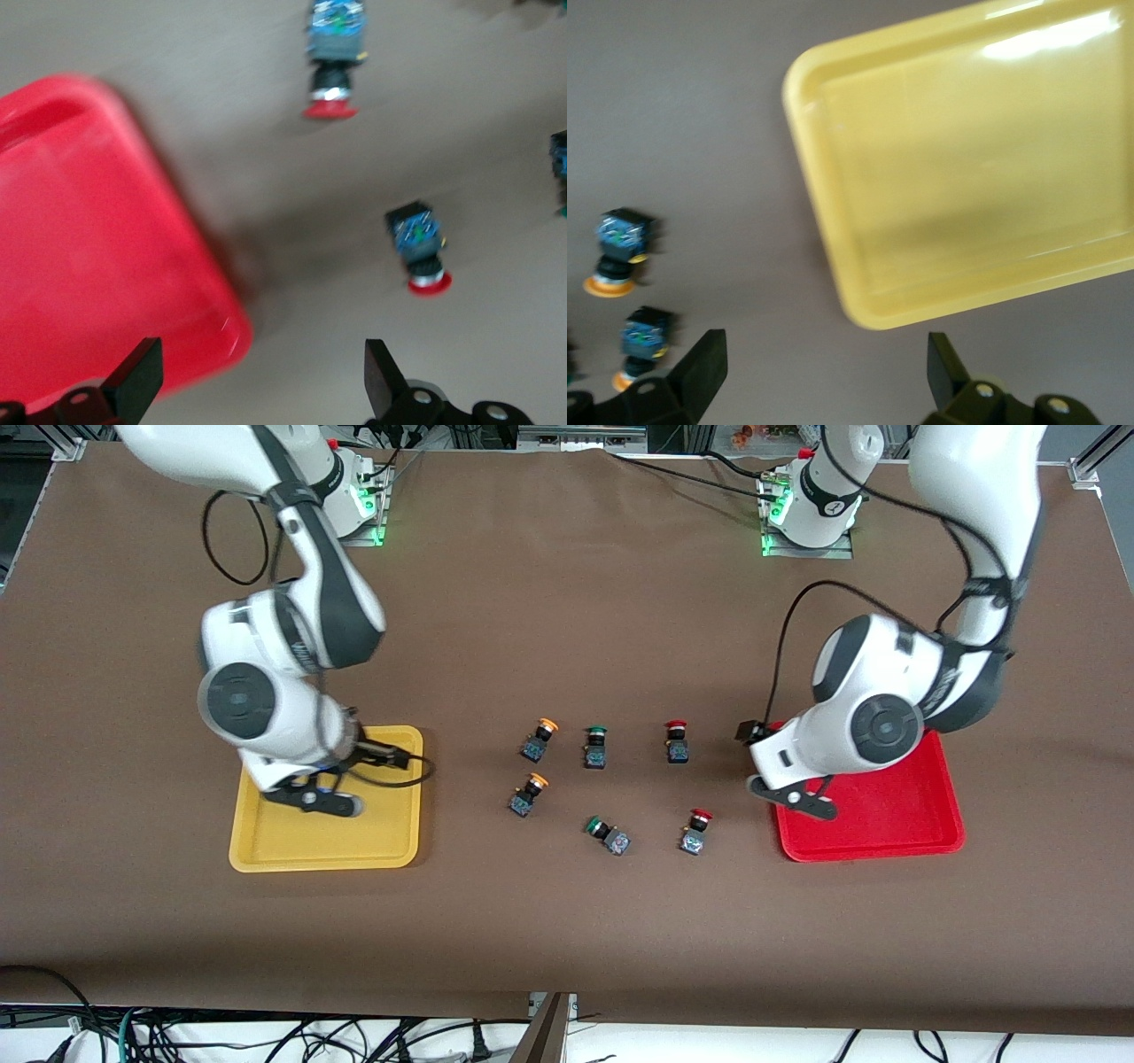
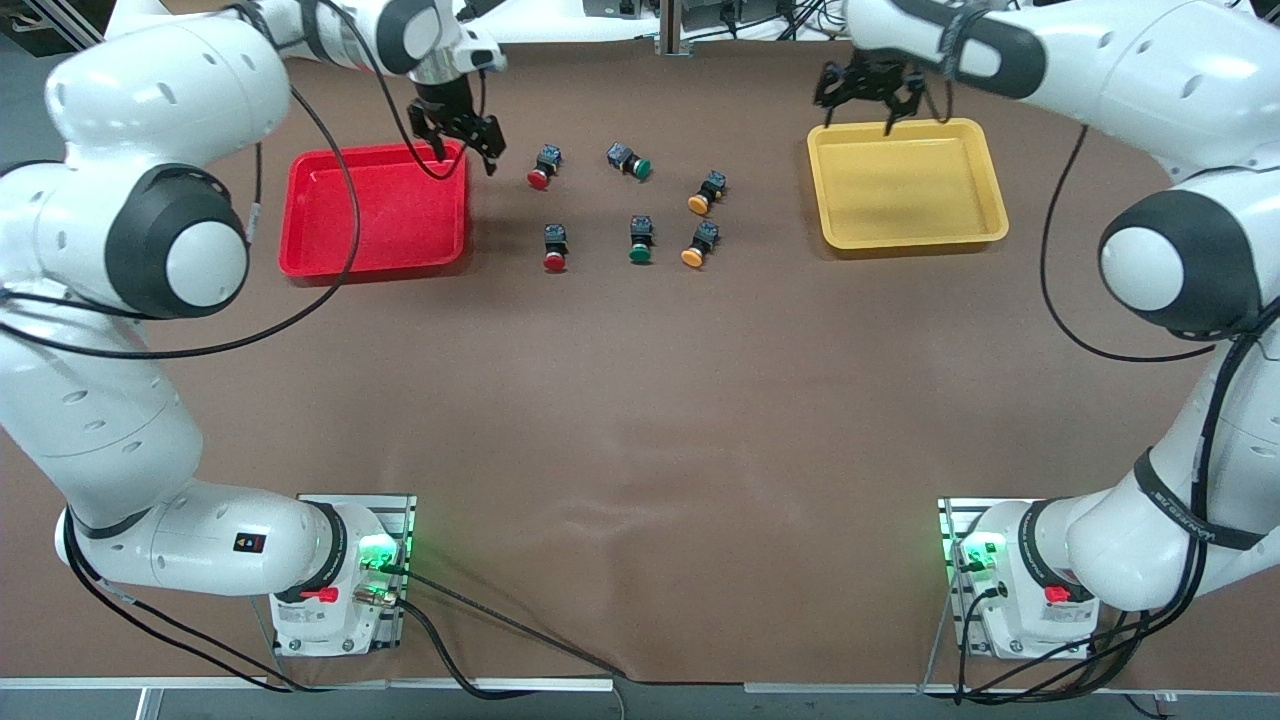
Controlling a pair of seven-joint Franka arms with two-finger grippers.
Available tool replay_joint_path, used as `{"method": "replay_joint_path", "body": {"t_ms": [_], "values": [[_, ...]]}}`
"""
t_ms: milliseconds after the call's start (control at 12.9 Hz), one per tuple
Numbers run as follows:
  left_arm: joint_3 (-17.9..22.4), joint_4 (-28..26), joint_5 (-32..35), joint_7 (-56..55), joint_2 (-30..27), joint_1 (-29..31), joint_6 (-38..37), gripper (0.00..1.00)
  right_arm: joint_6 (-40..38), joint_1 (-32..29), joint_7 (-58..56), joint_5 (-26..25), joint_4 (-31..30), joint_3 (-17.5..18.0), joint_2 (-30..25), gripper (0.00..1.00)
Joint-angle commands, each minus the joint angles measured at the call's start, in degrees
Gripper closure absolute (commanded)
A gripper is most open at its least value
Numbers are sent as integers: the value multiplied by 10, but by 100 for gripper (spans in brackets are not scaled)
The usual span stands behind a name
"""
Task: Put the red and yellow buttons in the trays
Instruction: 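Reach the right gripper to yellow button while the left gripper reaches red button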
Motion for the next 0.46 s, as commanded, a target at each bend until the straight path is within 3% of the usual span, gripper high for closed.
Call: {"method": "replay_joint_path", "body": {"t_ms": [0, 232, 387], "values": [[-10, 24, -4, 94, 59, 3, 65, 0, 41, 59, 91, 5, 8, -5, 33, 0], [-13, 27, 11, 118, 78, -22, 156, 0, 111, 112, 208, 4, 8, -5, 68, 0], [-12, 27, 65, 133, 91, -25, 232, 0, 143, 129, 245, 4, 8, -5, 88, 0]]}}
